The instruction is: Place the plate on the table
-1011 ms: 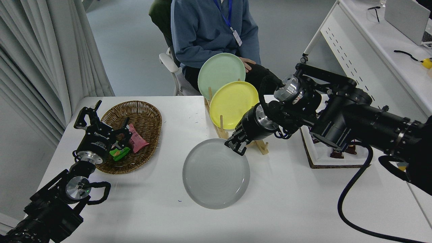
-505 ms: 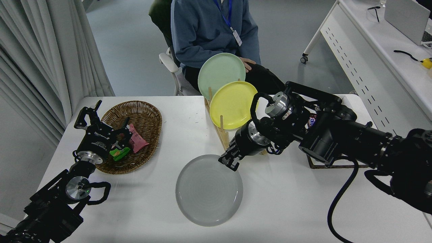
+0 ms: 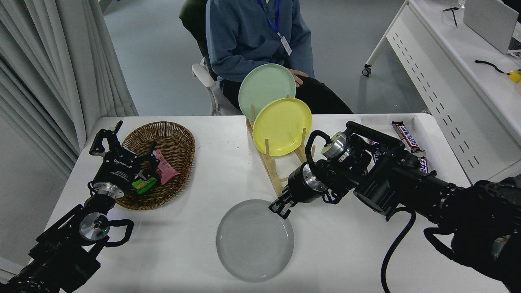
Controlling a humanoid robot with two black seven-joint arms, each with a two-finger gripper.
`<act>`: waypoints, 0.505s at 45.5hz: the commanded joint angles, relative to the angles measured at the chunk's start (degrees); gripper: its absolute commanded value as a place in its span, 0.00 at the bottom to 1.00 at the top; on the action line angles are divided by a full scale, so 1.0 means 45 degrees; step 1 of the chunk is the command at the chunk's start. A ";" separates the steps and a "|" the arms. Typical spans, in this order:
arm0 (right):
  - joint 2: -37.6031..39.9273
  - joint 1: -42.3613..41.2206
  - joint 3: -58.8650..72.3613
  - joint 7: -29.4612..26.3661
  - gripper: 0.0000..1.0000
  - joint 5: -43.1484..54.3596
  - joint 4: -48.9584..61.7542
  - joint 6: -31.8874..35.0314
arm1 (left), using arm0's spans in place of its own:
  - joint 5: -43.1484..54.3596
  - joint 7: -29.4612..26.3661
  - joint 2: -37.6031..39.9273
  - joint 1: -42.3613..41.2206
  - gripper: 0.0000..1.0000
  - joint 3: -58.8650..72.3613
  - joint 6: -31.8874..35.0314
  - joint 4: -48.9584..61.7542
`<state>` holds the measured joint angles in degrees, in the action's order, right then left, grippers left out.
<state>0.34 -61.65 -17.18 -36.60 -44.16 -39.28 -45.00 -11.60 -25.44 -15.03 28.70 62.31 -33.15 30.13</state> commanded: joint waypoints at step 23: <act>-0.0075 0.0419 -0.0712 -0.0460 0.00 0.0165 0.1540 -0.0001 | 0.0000 0.0008 0.0000 -0.0011 1.00 0.0000 0.0003 0.0003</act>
<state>0.03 -60.24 -18.94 -38.26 -43.54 -33.70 -45.00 -11.60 -25.43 -15.03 28.68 62.31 -33.15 30.12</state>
